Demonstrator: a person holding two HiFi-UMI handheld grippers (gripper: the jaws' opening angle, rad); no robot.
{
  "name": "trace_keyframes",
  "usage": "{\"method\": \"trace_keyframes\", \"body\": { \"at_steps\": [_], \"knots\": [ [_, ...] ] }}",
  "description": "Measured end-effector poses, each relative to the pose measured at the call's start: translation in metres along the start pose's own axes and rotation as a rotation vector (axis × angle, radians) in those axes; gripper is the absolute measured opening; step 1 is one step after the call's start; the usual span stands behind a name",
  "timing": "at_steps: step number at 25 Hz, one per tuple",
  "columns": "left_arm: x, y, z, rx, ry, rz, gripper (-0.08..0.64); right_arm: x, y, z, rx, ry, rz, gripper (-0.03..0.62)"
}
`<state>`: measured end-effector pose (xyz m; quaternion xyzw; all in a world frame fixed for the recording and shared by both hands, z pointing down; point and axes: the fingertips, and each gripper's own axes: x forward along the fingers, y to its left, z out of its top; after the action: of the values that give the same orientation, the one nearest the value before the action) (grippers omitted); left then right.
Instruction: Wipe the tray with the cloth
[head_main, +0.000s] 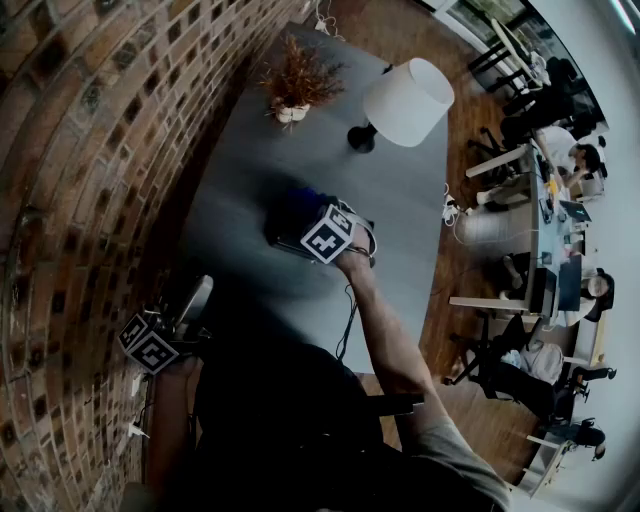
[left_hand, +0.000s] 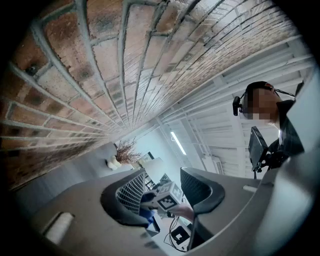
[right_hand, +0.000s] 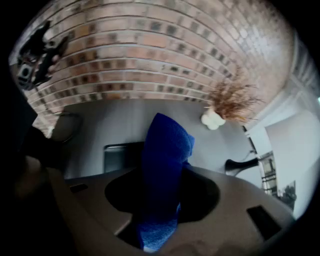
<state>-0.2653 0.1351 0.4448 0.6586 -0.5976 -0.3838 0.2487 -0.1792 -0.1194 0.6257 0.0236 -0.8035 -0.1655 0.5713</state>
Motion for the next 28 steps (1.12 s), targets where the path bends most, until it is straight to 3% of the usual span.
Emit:
{"method": "trace_keyframes", "body": {
  "at_steps": [2,4,9,13,16,20,23,25,28],
  "knots": [
    [0.006,-0.002,0.0,-0.001,-0.001,-0.016,0.206,0.014,-0.025,0.007,0.082,-0.019,-0.038,0.17],
    [0.01,-0.005,-0.002,-0.003,0.001,-0.028,0.206,0.026,-0.03,0.012,0.081,-0.02,-0.038,0.17],
    [0.01,-0.005,-0.006,-0.009,0.01,-0.033,0.206,0.014,0.016,0.01,-0.081,0.002,0.02,0.17],
    [0.009,0.002,-0.01,-0.022,0.02,-0.025,0.206,-0.005,0.074,0.013,-0.249,-0.002,0.004,0.17],
    [0.013,0.003,-0.014,-0.03,0.031,-0.028,0.206,-0.009,0.093,0.01,-0.283,-0.023,-0.014,0.17],
    [0.023,-0.001,-0.018,-0.031,0.055,-0.046,0.206,-0.014,0.079,-0.03,-0.13,0.019,0.003,0.17],
    [0.023,-0.003,-0.022,-0.036,0.06,-0.049,0.206,-0.023,0.044,-0.088,0.097,0.15,-0.055,0.17],
    [0.022,-0.001,-0.025,-0.049,0.056,-0.041,0.206,-0.027,0.021,-0.077,0.273,0.051,-0.043,0.17],
    [0.025,0.0,-0.027,-0.052,0.069,-0.042,0.206,-0.022,-0.004,0.005,0.519,-0.275,0.049,0.17]
  ]
}}
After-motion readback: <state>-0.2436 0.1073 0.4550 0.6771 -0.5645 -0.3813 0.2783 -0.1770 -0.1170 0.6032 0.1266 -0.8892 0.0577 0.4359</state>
